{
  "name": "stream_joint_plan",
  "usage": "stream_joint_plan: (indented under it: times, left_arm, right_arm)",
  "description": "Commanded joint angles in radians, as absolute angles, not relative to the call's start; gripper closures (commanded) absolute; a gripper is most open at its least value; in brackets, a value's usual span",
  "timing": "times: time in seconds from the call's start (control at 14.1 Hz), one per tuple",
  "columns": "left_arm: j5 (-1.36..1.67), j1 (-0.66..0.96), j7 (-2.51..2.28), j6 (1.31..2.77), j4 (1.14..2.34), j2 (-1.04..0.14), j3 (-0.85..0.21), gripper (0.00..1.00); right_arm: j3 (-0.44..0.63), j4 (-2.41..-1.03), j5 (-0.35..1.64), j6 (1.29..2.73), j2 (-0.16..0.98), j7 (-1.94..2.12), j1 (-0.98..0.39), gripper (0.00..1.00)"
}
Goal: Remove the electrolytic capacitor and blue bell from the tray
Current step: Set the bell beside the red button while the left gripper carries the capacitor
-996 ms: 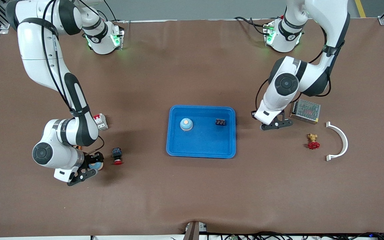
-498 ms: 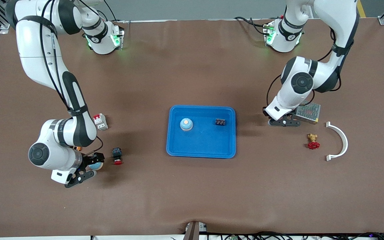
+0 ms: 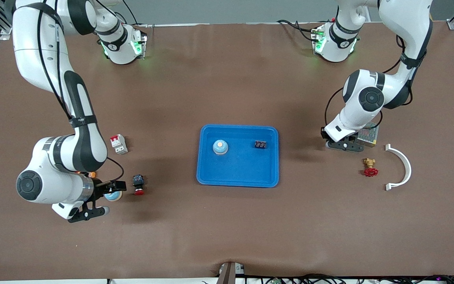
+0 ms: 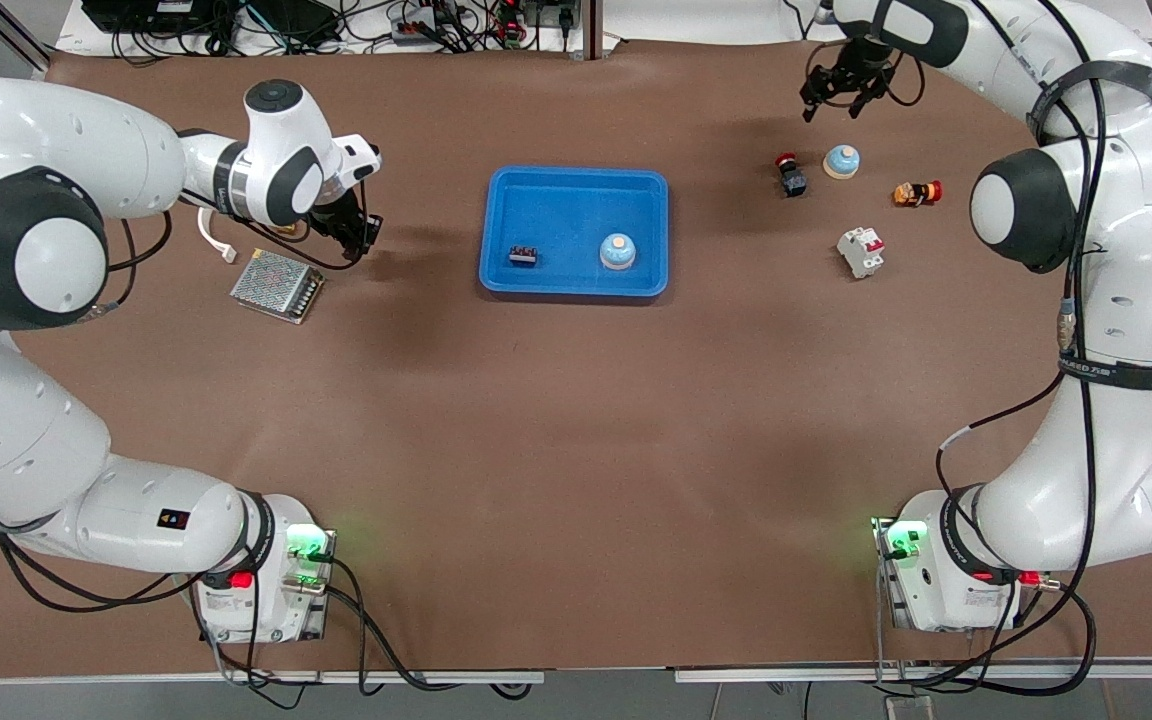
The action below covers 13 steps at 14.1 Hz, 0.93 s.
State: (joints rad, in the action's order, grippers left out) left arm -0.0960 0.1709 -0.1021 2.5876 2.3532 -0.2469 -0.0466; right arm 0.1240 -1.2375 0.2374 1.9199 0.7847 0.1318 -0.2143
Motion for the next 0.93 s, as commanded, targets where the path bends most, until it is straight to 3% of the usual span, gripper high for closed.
stream_joint_plan:
  times: [0.0,0.85]
  left_arm:
    - [-0.117,0.155,-0.066,2.625,2.362,-0.258,-0.054,1.0]
    - [-0.117,0.15,-0.049,2.734,2.362,-0.348,-0.052,1.0]
  right_arm:
    - [0.126,-1.229,0.258,1.905,0.775,-0.07,-0.288,0.0]
    - [0.132,-1.264,0.241,2.094,0.788,-0.662,-0.67,0.0]
